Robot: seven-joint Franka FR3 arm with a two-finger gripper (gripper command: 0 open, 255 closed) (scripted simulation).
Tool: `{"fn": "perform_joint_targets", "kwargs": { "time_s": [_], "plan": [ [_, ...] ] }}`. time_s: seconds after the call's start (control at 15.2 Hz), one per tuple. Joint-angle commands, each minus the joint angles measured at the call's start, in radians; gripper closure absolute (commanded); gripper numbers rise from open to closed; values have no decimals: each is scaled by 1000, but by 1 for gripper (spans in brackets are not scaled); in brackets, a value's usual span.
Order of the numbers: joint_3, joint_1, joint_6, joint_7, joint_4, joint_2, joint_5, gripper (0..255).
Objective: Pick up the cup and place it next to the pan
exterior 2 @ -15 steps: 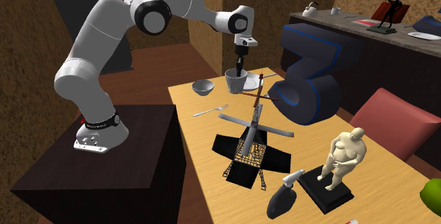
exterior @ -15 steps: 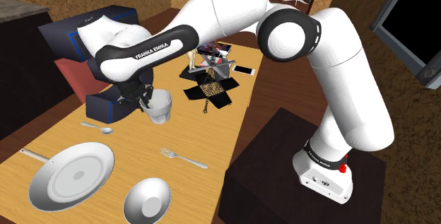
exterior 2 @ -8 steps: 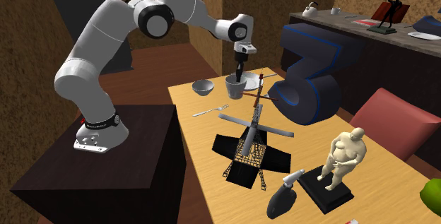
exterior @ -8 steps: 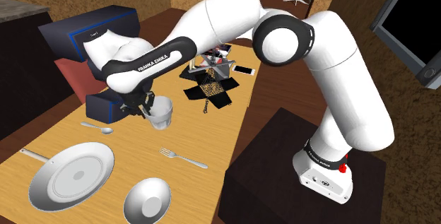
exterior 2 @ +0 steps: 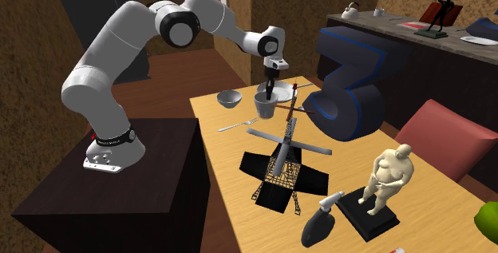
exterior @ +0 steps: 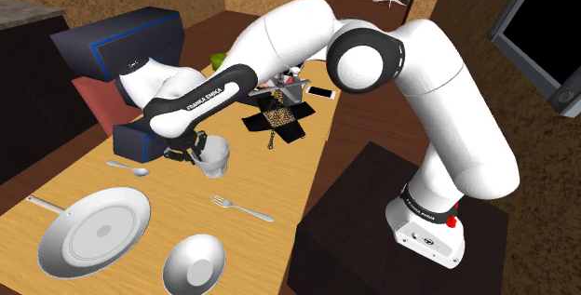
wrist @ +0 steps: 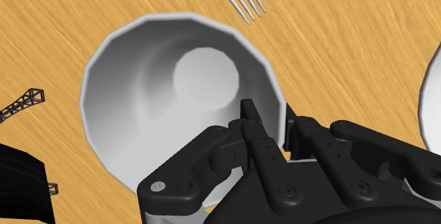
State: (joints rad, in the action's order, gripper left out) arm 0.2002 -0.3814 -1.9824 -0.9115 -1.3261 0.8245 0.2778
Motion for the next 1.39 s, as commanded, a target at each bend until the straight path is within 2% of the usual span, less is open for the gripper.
{"fn": "perform_joint_targets", "kwargs": {
  "time_s": [0.0,0.79,1.32],
  "plan": [
    [-2,-3,-14,-3,6,19,3,255],
    [-17,-11,-101,-18,23,124,20,255],
    [-18,-12,-103,-18,24,127,20,255]
  ]
}}
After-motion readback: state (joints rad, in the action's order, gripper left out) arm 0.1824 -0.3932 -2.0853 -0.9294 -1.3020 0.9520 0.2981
